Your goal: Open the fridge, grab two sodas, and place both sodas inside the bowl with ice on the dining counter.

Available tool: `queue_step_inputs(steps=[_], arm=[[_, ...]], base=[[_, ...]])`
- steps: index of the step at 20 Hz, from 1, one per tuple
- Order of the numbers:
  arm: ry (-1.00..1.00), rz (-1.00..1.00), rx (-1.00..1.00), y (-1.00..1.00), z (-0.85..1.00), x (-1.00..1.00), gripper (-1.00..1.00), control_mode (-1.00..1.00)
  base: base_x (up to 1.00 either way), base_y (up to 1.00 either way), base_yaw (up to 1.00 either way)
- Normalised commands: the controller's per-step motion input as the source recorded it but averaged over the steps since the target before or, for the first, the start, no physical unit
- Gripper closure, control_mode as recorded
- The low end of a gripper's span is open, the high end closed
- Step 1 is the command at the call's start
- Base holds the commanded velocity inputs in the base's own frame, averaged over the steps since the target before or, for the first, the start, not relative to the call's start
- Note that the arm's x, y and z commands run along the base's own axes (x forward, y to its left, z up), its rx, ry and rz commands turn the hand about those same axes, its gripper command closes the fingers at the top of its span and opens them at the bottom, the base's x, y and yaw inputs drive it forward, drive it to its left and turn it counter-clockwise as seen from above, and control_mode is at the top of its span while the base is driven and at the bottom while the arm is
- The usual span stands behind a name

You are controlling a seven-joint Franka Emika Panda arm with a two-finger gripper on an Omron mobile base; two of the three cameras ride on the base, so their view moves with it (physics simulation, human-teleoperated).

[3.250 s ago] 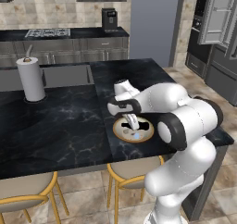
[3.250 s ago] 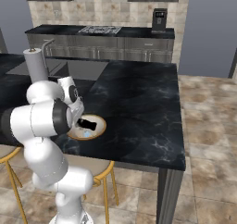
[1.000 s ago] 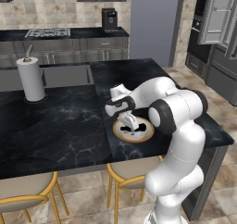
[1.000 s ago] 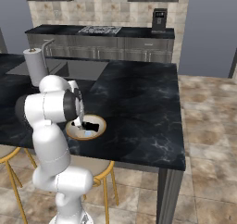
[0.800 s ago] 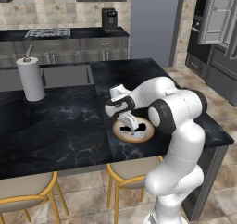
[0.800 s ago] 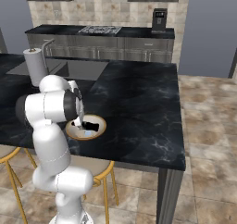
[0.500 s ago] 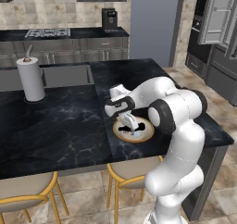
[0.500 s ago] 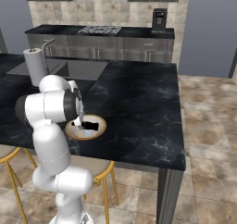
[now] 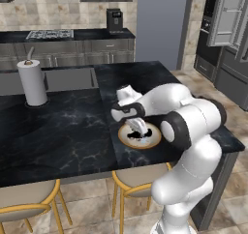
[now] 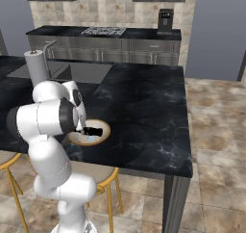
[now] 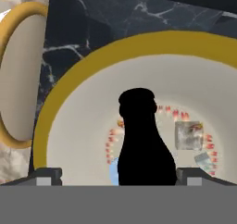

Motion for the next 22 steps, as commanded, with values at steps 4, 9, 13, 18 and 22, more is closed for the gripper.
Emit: queue_step_inputs(steps=[4,9,13,18,22], arm=[[-0.13,0.00,0.00,-0.16,0.50,-0.21,-1.00,-1.00],[-0.14,0.00,0.00,-0.17,0.45,-0.35,-1.00,-1.00],[-0.15,-0.06,0.02,-0.12,0.43,-0.49,-1.00,-1.00],[-0.16,-0.21,0.08,-0.02,0.43,-0.56,-1.00,-1.00],[-0.16,-0.36,0.15,-0.09,0.35,-0.68,-1.00,-1.00]], base=[[0.00,0.00,0.00],[0.00,0.00,0.00],[0.00,0.00,0.00],[0.00,0.00,0.00],[0.00,0.00,0.00]])
